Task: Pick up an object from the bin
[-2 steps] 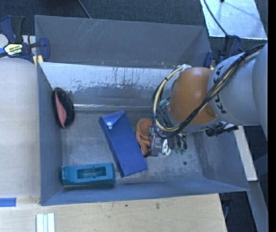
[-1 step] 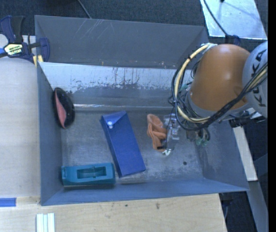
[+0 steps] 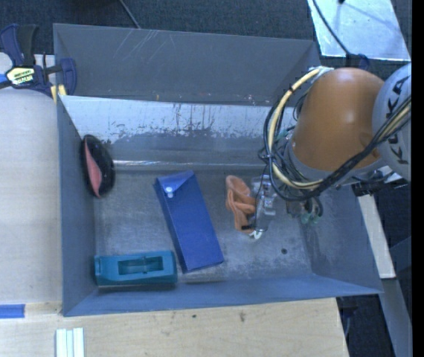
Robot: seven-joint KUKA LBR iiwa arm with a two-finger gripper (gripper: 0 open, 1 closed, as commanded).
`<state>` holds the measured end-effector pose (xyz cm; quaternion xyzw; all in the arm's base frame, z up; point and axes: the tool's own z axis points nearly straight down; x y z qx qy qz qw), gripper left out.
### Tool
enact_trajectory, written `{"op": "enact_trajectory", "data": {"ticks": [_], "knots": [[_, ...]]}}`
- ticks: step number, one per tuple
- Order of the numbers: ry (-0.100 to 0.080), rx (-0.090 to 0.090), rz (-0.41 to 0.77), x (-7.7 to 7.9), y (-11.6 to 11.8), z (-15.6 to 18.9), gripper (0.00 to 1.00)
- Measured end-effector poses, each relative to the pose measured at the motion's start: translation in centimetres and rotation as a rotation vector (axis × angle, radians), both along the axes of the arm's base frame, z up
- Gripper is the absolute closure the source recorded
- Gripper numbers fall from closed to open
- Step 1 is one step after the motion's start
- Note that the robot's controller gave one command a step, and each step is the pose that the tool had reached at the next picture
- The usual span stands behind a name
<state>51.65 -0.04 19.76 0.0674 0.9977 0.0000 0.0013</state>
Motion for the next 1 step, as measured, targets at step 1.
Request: {"op": "enact_trajectory", "data": {"ticks": [1], "knots": [[0.006, 0.0, -0.008, 0.0, 1.18, 4.54, 1.0]]}}
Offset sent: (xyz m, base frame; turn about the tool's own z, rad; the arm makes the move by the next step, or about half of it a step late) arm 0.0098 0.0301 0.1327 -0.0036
